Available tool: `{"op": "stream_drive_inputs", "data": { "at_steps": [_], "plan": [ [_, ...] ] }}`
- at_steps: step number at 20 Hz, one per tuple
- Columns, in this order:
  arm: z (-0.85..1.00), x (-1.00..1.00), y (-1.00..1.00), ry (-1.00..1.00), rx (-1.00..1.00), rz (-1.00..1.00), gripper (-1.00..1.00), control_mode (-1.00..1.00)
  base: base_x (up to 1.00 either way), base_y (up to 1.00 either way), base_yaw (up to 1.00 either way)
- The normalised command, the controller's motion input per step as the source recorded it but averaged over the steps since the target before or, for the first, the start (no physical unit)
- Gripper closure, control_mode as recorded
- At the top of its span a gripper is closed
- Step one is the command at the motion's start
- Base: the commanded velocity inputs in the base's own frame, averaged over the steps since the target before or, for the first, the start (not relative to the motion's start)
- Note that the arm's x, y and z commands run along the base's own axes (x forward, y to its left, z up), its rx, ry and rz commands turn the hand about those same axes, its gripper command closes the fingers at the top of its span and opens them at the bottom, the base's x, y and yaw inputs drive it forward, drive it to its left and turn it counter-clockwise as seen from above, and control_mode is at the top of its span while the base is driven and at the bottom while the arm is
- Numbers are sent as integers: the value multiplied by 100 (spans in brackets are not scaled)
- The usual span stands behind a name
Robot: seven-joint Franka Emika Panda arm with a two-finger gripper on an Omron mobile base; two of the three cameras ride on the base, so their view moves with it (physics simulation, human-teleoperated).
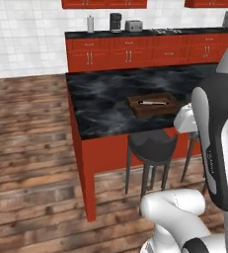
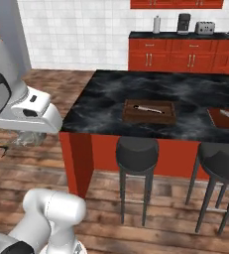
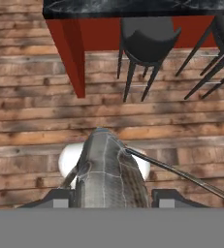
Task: Gather the cucumber and avocado from the fridge and place them on a tray on the dining counter. Then gather the fishs from the fridge and place them on the other tray.
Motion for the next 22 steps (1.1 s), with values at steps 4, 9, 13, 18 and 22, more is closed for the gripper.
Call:
{"op": "stream_drive_inputs", "data": {
  "at_steps": [4,9,13,18,22],
  "plan": [
    [0,0,0,0,0,0,100,100,62,-93,0],
    [0,0,0,0,0,0,100,100,61,-55,0],
    [0,0,0,0,0,0,100,100,71,-6,0],
    [0,0,0,0,0,0,100,100,74,0,0],
    [0,0,0,0,0,0,100,100,69,0,0]
  ]
}}
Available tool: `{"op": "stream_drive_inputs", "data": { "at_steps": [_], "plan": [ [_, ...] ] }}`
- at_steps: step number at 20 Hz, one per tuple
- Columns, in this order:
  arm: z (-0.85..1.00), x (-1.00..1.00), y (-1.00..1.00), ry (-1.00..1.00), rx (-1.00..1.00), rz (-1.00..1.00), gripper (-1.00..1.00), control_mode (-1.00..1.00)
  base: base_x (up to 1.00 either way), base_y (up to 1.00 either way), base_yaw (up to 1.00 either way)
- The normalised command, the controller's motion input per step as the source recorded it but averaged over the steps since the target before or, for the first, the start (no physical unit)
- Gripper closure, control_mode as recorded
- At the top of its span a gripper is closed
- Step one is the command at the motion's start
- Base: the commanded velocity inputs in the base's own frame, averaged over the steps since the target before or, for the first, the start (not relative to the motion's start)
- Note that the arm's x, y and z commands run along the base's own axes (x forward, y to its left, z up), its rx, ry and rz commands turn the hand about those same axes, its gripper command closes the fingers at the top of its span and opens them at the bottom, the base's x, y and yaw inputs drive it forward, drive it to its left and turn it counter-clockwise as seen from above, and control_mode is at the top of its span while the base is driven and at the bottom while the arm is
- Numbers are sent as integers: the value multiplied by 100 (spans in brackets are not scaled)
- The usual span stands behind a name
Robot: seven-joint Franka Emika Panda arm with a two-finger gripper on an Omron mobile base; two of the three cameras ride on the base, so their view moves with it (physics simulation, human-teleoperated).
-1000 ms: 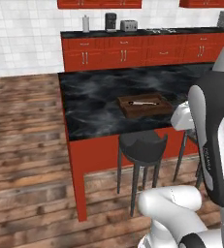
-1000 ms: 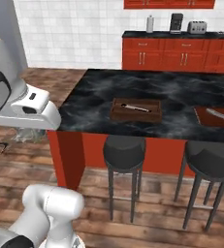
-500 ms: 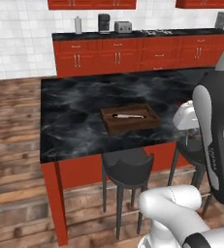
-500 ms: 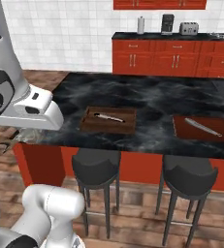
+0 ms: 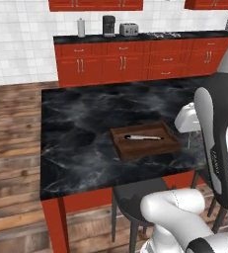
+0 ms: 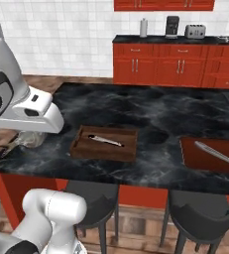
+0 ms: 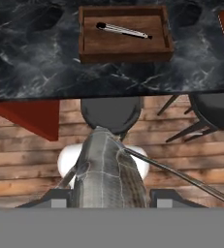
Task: Gather the cucumber and avocado from the fridge and place them on a tray on the dining counter. Then gather the fishs from the fridge and place them on the other tray.
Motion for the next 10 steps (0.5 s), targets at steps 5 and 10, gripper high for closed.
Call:
{"op": "stream_drive_inputs", "data": {
  "at_steps": [5,10],
  "plan": [
    [0,0,0,0,0,0,100,100,58,0,0],
    [0,47,1,0,0,0,100,-100,26,0,0]
  ]
}}
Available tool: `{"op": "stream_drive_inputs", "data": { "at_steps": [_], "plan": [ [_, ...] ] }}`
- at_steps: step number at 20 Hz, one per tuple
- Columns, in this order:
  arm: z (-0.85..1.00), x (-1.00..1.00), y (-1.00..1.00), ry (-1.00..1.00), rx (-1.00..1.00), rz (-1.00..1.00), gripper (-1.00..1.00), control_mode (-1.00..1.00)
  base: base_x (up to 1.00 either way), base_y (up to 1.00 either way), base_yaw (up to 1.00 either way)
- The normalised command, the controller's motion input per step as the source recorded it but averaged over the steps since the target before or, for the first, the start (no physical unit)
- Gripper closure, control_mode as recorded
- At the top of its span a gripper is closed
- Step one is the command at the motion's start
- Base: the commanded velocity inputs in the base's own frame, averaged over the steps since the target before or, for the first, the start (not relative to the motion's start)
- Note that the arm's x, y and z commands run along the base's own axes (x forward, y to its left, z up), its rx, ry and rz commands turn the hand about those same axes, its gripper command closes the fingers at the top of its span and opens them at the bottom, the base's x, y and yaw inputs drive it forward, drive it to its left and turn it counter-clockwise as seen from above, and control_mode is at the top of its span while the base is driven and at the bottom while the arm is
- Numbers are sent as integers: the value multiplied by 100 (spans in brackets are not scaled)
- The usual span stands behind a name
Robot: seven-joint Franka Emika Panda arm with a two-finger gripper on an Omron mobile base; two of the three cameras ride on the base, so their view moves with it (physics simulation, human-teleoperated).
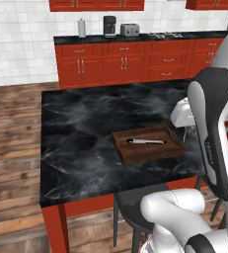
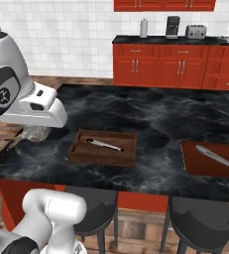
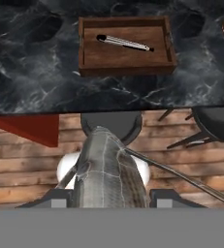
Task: Gather the cucumber and avocado from the fridge and place them on a tray on the dining counter. Then gather the fishs from the fridge and place them on the other tray.
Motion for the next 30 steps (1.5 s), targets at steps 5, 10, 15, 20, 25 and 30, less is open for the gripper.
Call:
{"op": "stream_drive_inputs", "data": {
  "at_steps": [5,10,15,20,25,30],
  "plan": [
    [-14,100,17,6,0,1,100,-100,0,0,0],
    [-68,100,16,6,0,6,100,-100,0,0,0],
    [-84,100,2,1,1,8,100,-100,0,0,0],
    [-91,91,8,2,0,1,100,-100,0,0,0],
    [-87,70,6,0,0,0,100,-100,0,0,0],
    [-49,75,0,0,1,0,100,-100,0,0,0]
  ]
}}
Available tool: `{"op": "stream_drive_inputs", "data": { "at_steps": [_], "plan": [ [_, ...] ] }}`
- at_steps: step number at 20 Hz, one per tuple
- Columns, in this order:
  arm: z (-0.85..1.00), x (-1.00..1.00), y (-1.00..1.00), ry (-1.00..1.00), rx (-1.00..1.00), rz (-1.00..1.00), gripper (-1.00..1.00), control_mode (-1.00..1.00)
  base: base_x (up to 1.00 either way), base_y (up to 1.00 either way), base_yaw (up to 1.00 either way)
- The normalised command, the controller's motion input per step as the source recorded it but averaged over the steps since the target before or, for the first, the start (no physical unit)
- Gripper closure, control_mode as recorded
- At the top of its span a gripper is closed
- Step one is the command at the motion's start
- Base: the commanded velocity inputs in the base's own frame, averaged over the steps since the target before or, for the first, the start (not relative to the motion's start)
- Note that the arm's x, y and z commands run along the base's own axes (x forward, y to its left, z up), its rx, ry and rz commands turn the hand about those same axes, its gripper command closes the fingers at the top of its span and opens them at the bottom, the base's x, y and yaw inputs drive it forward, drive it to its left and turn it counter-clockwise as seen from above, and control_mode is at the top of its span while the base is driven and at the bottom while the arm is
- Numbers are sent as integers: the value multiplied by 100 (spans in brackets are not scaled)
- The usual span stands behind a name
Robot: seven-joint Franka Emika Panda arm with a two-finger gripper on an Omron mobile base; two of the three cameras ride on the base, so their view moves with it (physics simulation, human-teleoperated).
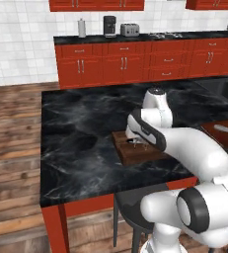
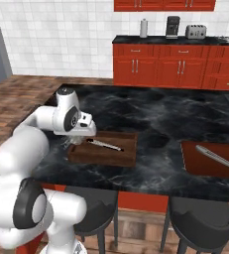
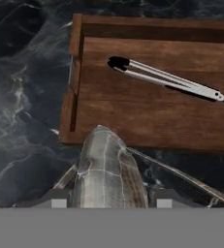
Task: Gather the cucumber and avocado from the fridge and place them on a tray on the dining counter. Then gather the fishs from the fridge and place them on the other tray.
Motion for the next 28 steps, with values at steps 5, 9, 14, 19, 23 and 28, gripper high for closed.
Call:
{"op": "stream_drive_inputs", "data": {
  "at_steps": [5,9,14,19,23,28],
  "plan": [
    [-26,78,0,0,0,0,100,-100,0,0,0],
    [-34,56,0,0,0,0,100,-100,0,0,0],
    [-46,28,0,0,0,0,100,-100,0,0,0],
    [-38,19,0,0,0,0,100,-100,0,0,0],
    [-35,18,0,0,0,0,100,-100,0,0,0],
    [-32,21,0,0,0,0,100,-100,0,0,0]
  ]
}}
